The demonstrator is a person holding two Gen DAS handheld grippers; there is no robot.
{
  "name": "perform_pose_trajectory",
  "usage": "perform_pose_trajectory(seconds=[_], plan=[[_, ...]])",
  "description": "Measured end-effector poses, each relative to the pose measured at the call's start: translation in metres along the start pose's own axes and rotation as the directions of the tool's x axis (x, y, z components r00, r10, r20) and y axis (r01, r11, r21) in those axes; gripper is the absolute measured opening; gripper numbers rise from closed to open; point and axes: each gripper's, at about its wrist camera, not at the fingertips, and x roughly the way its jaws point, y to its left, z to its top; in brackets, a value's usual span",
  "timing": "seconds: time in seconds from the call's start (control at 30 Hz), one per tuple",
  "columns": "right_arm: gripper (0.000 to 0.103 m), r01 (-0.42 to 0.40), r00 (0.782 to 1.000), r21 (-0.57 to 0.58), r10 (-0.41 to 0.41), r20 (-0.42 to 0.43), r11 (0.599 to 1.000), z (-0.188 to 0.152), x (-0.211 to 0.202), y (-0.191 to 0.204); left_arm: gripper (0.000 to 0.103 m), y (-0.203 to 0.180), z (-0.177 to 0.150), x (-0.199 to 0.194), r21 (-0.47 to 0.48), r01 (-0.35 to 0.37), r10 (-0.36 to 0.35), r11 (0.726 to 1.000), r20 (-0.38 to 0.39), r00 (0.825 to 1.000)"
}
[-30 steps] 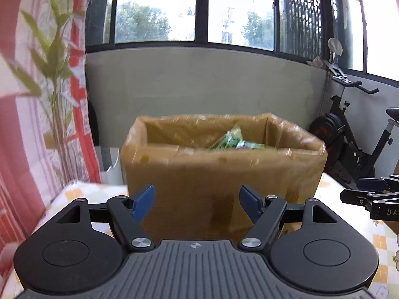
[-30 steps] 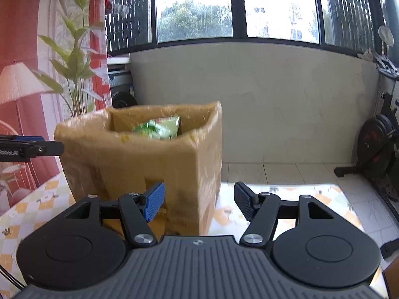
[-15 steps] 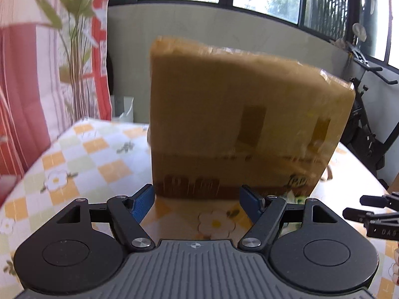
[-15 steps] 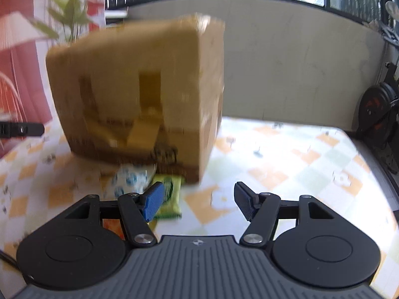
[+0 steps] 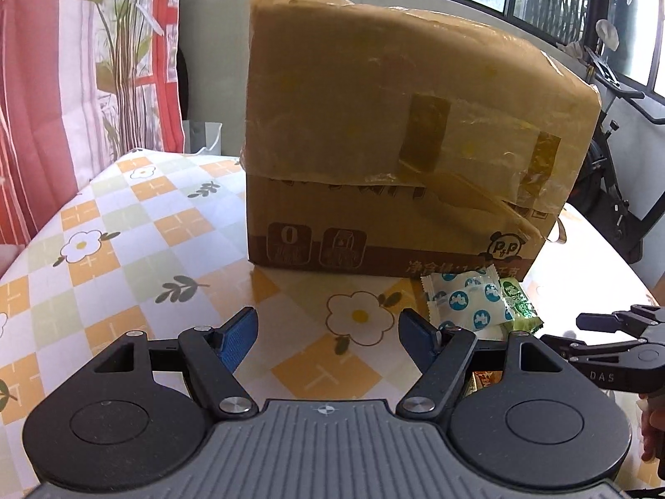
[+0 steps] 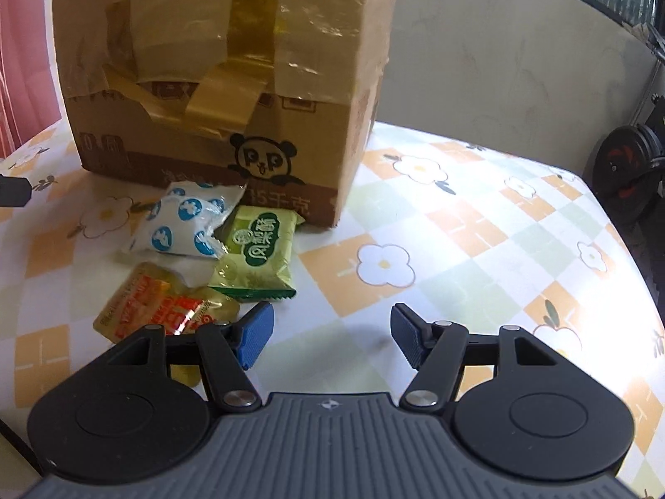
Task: Organize snacks
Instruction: 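Move both tools back from the box toward the remaining snacks, then grasp the green packet with the right gripper while the left gripper reaches the gold bag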
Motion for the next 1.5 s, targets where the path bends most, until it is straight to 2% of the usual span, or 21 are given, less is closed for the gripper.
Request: perform_pose_trajectory(seconds=[0.4,0.53,0.67,0.77,0.87,0.93,1.03,1.2,1.3,1.43,1.47,1.5], plan=[[0.067,-0.084,0.996,-0.064,0.083,-0.015,0.994,-0.016,-0.028,0.055,0.077,0.0,-0.009,0.003,-0.024,0.01,-0.011,1.0,-0.03,0.999],[0.067,-0.148,0.989,-0.092,0.147,-0.012,0.985,-0.016,-0.027,0.081,0.077,0.001,-0.011,0.005,-0.041,0.013,-0.015,0.999,-0.049,0.999],[0.067,-0.231,0.972,-0.162,0.234,-0.001,0.959,-0.018,-0.027,0.098,0.077,-0.001,-0.013,0.007,-0.042,0.018,-0.021,0.999,-0.061,0.998],[0.067,-0.219,0.971,-0.196,0.233,0.047,0.956,-0.02,-0.032,0.09,0.077,-0.006,-0.012,0.011,-0.036,0.029,-0.031,0.999,-0.071,0.997],[0.067,-0.194,0.973,-0.158,0.211,0.096,0.968,-0.017,-0.034,0.065,0.077,-0.017,-0.012,0.018,-0.025,0.047,-0.049,0.999,-0.079,0.996],[0.067,-0.151,0.981,-0.119,0.164,0.107,0.981,-0.011,-0.028,0.048,0.077,-0.025,-0.013,0.021,-0.017,0.052,-0.053,0.999,-0.078,0.996],[0.067,-0.132,0.983,-0.053,0.138,0.123,0.99,-0.001,-0.016,0.029,0.077,-0.034,-0.016,0.028,-0.018,0.057,-0.058,0.998,-0.09,0.994],[0.065,-0.129,0.988,-0.046,0.132,0.074,0.991,0.012,0.017,0.021,0.077,-0.041,-0.019,0.033,-0.011,0.049,-0.05,0.999,-0.103,0.993],[0.065,-0.156,0.986,-0.071,0.16,0.056,0.985,0.016,0.027,0.027,0.077,-0.045,-0.02,0.037,-0.01,0.045,-0.046,0.999,-0.114,0.992],[0.064,-0.168,0.982,-0.091,0.175,0.069,0.982,0.017,0.031,0.032,0.077,-0.052,-0.023,0.041,-0.002,0.051,-0.051,0.999,-0.132,0.99],[0.061,-0.18,0.98,-0.094,0.187,0.069,0.979,0.015,0.032,0.03,0.077,-0.055,-0.024,0.042,0.004,0.053,-0.052,0.999,-0.135,0.989],[0.054,-0.192,0.978,-0.098,0.199,0.067,0.977,0.013,0.032,0.028,0.077,-0.058,-0.024,0.043,0.01,0.056,-0.054,0.998,-0.137,0.989]])
